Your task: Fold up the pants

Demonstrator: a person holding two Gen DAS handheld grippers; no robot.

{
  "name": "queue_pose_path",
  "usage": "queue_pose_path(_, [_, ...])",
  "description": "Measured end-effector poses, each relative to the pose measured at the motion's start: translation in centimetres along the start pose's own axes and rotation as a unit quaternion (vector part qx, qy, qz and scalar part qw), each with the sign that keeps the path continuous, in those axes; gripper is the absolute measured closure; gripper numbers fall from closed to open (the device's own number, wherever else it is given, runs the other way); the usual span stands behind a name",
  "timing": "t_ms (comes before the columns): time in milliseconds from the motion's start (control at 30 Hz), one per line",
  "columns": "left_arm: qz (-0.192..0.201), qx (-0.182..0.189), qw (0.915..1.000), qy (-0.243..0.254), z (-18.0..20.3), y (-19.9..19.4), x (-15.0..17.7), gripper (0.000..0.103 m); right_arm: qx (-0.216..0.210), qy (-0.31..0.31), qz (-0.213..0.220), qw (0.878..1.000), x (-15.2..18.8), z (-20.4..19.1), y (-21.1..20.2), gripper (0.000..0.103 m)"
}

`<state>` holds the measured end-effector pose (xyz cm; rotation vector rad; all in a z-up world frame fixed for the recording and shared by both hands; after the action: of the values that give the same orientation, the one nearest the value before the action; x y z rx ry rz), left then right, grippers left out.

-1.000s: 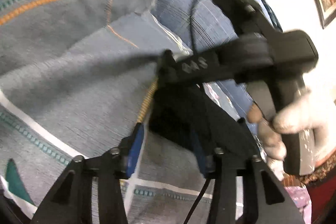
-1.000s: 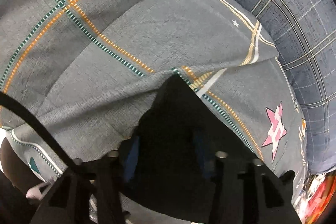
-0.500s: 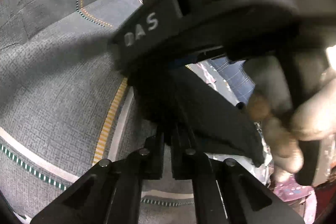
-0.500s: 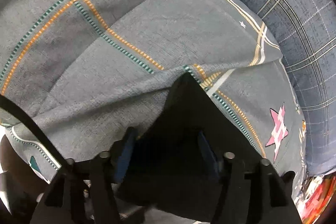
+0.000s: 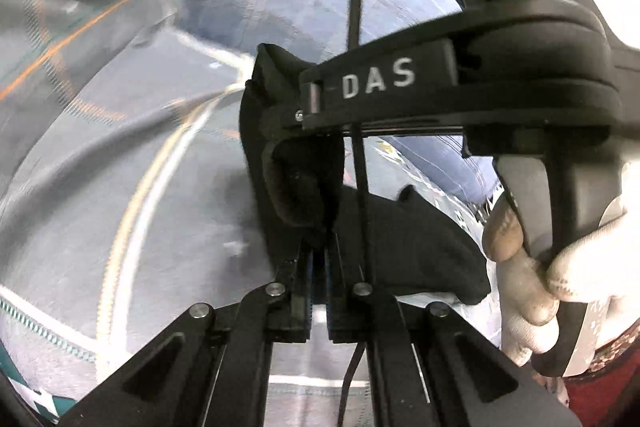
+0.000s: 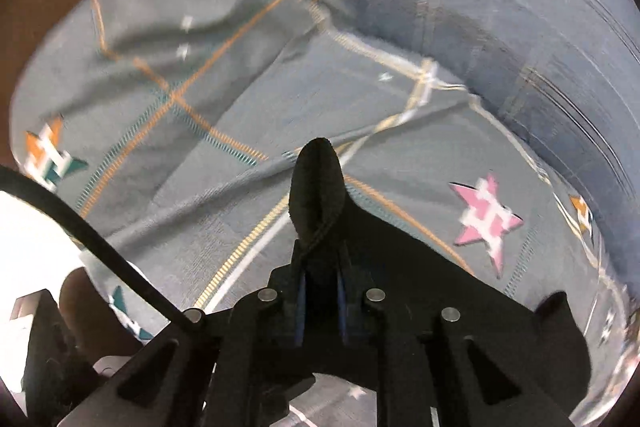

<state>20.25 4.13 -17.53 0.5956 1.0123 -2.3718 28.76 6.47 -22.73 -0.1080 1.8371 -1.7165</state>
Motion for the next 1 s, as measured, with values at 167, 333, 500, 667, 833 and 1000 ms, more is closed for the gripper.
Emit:
queue_pose_path(167, [-0.032,0.003,0.9990,0.031,4.3,3.9,0.8,0.099,-0.034,0.078,0.039,0.996,2.8,6.1,-3.1,0.090])
queue_pose_path(333, [-0.084,0.002,0.9945,0.062,7.8,9.6,2.8,0.099,-0.061,0.177,0.056,0.981,7.7,14.4,-3.2,0.090])
queue_pose_path(500, [-0.128,-0.032,0.9862,0.101,9.6,14.8,5.6,0.099,-0.087,0.258,0.067,0.960,12.6,20.4,-1.1,0.089])
queue_pose_path(667, [-0.159,-0.020,0.9807,0.112,10.5,13.6,7.4,0.090,-0.095,0.293,0.069,0.949,15.7,23.1,0.4,0.070])
queue_pose_path(833, [-0.149,0.003,0.9842,0.096,10.4,9.6,7.0,0.065,-0.085,0.299,0.104,0.945,17.2,24.7,-1.9,0.063])
queue_pose_path(1000, [-0.106,-0.045,0.9917,0.056,6.7,8.3,4.4,0.064,-0.114,0.307,0.168,0.930,16.5,24.6,-5.5,0.061])
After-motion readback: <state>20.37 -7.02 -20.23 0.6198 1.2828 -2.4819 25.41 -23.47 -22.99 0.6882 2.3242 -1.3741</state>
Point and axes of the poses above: each gripper's, at about its wrist camera, not at the fingertips, and y roughly the way its jaws point, z to its right, x to its underside, the point moved 9 cm from there along y, roughly the way its jaws point, and after that the axes turned 4 degrees about x, right-handed, at the moved point
